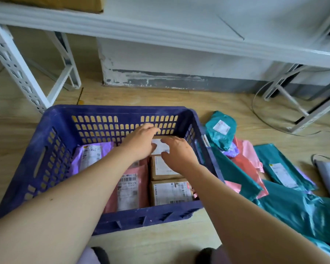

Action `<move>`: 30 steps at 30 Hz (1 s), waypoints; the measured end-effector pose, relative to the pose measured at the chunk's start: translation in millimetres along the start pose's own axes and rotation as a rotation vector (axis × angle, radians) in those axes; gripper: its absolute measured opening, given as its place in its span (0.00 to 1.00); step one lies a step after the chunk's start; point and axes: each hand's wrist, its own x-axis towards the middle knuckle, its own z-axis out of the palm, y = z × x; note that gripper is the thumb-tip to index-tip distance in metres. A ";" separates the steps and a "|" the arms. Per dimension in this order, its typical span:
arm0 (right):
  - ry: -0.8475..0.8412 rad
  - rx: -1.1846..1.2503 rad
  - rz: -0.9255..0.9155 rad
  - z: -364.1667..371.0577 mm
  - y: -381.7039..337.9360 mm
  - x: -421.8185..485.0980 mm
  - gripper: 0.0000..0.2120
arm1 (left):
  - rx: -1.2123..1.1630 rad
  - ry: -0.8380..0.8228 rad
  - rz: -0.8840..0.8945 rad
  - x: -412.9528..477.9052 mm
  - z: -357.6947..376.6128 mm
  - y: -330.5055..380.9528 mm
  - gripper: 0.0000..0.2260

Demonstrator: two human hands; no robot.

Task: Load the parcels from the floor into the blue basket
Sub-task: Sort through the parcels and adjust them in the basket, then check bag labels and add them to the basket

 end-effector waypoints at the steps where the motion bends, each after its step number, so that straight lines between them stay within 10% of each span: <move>1: 0.029 0.007 0.011 -5.2 5.7 -3.7 0.22 | 0.006 0.003 0.018 0.7 -0.8 8.8 0.27; 16: 0.363 0.172 0.388 -76.2 128.9 -45.0 0.18 | -0.021 0.020 0.269 42.8 31.5 144.8 0.21; 30: 0.100 0.241 0.754 -5.3 248.3 -61.0 0.18 | 0.156 -0.378 0.303 97.6 114.5 193.3 0.18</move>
